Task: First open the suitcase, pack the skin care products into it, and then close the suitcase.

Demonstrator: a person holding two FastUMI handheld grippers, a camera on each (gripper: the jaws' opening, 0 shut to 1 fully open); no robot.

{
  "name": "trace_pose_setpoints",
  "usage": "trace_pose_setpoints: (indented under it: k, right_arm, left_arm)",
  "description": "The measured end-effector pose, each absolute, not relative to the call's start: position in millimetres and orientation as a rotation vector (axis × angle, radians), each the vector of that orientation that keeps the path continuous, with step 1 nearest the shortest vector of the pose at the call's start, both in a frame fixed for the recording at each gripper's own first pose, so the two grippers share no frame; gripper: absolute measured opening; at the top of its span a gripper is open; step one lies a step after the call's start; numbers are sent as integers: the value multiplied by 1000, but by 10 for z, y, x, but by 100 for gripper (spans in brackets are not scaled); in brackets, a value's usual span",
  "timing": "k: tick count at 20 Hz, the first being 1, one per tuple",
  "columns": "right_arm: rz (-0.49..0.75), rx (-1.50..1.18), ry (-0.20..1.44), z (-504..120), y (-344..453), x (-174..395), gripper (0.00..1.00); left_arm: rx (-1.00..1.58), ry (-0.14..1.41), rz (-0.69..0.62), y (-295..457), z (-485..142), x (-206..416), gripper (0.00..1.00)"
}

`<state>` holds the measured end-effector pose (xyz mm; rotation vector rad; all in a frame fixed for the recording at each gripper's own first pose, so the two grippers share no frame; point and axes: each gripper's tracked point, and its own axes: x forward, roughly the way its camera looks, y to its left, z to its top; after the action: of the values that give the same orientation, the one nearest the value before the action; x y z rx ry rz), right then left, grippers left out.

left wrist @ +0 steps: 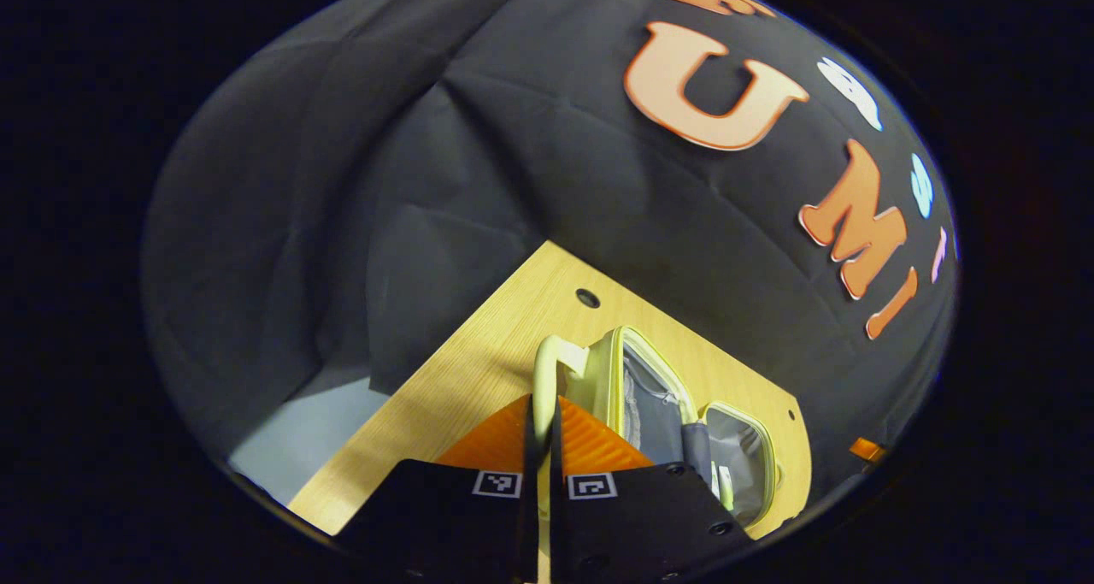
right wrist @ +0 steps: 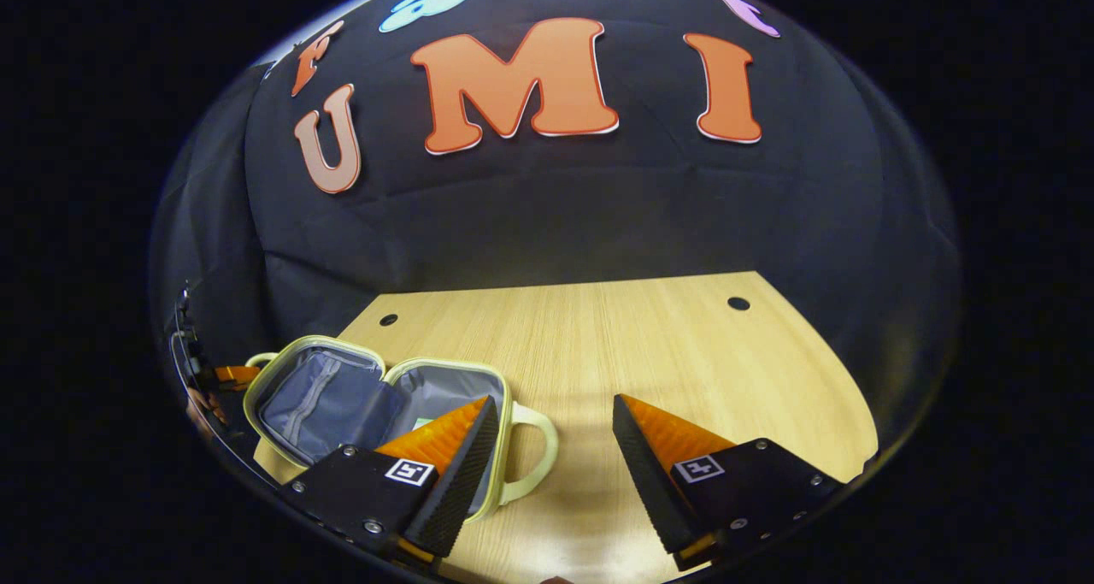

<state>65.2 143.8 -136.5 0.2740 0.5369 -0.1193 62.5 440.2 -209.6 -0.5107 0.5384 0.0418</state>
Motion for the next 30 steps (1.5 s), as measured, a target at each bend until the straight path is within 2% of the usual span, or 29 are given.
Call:
trace_pose_setpoints:
  k: [5, 10, 19, 26, 30]
  right_arm:
    - [-101, 217, 508, -1294, 1245, 642, 90]
    - [-80, 190, 464, -1182, 983, 605, 92]
    - [-47, 116, 403, -1124, 496, 439, 93]
    - [-40, 122, 382, -1171, 179, 234, 93]
    - [-54, 142, 376, -1199, -40, 88, 93]
  left_arm:
    - [-419, 447, 16, 4101, -1312, 525, 7]
    - [-294, 394, -12, 3527, -782, 473, 5]
    - [-134, 325, -177, 1836, -51, 314, 5]
    - [-11, 373, -310, 488, -282, 302, 5]
    - [126, 437, -370, -138, -788, 297, 5]
